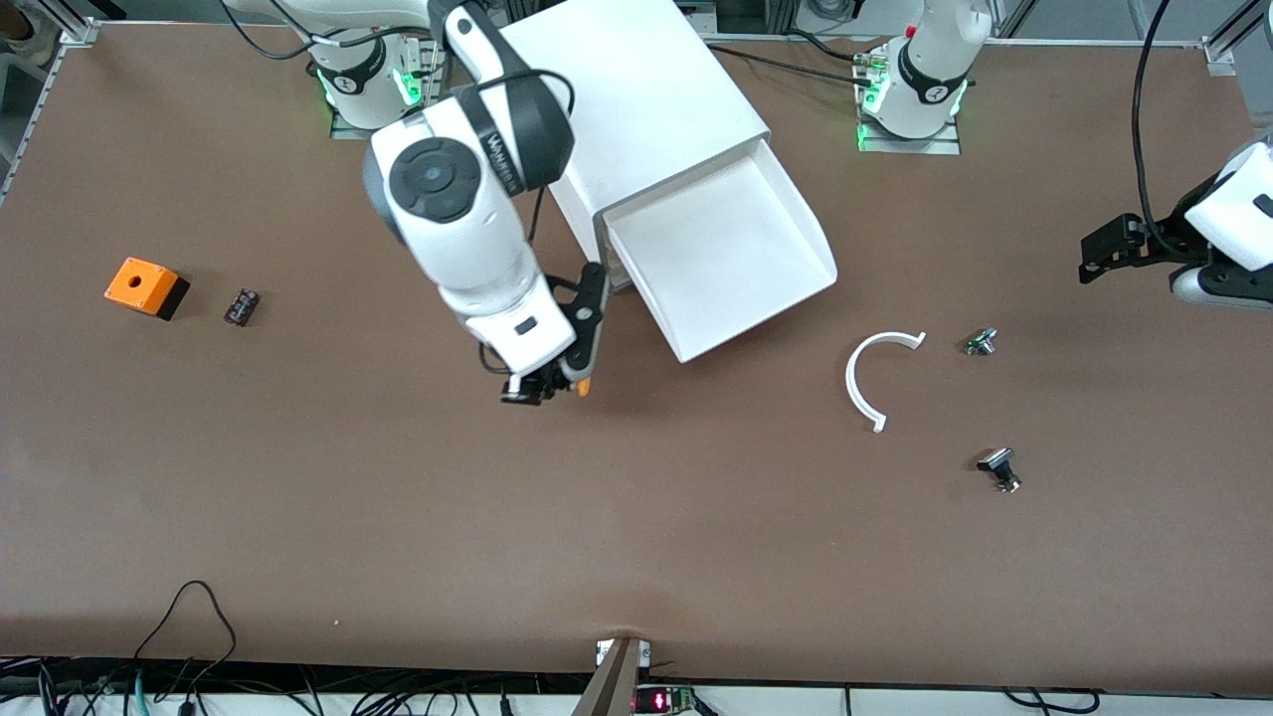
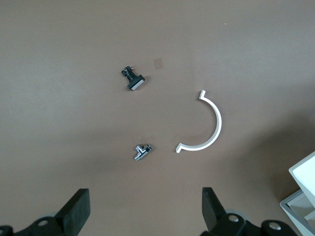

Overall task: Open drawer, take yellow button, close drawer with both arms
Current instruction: 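Lift the yellow button out of the drawer with the right gripper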

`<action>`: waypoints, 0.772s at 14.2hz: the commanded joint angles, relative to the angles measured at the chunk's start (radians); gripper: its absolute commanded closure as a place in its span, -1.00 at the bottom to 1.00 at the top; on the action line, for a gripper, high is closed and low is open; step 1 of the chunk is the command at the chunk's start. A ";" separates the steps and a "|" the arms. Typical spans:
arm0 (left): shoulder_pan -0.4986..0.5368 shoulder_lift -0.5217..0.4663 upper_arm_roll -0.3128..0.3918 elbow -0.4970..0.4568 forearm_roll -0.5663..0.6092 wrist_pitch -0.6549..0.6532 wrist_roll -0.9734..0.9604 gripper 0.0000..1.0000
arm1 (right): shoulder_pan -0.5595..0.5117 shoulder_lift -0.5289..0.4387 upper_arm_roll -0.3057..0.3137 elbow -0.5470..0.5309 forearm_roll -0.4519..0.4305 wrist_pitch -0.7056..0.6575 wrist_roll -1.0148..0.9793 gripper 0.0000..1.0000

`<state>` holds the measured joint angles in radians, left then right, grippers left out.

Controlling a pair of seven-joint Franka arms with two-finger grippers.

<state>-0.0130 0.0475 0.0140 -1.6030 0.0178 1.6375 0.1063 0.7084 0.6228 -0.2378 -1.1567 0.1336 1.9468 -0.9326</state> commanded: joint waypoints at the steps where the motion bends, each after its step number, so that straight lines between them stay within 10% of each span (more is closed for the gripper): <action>1: 0.001 0.000 0.003 0.011 -0.041 -0.005 0.004 -1.00 | -0.047 -0.034 0.008 -0.073 0.011 0.039 0.044 0.23; 11: -0.035 0.070 -0.054 0.014 -0.032 -0.033 0.003 -1.00 | -0.237 -0.126 0.008 -0.366 0.003 0.052 0.477 0.28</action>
<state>-0.0380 0.0798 -0.0270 -1.6043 -0.0251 1.6102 0.1064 0.5006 0.5641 -0.2472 -1.4009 0.1341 1.9790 -0.5554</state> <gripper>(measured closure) 0.000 0.590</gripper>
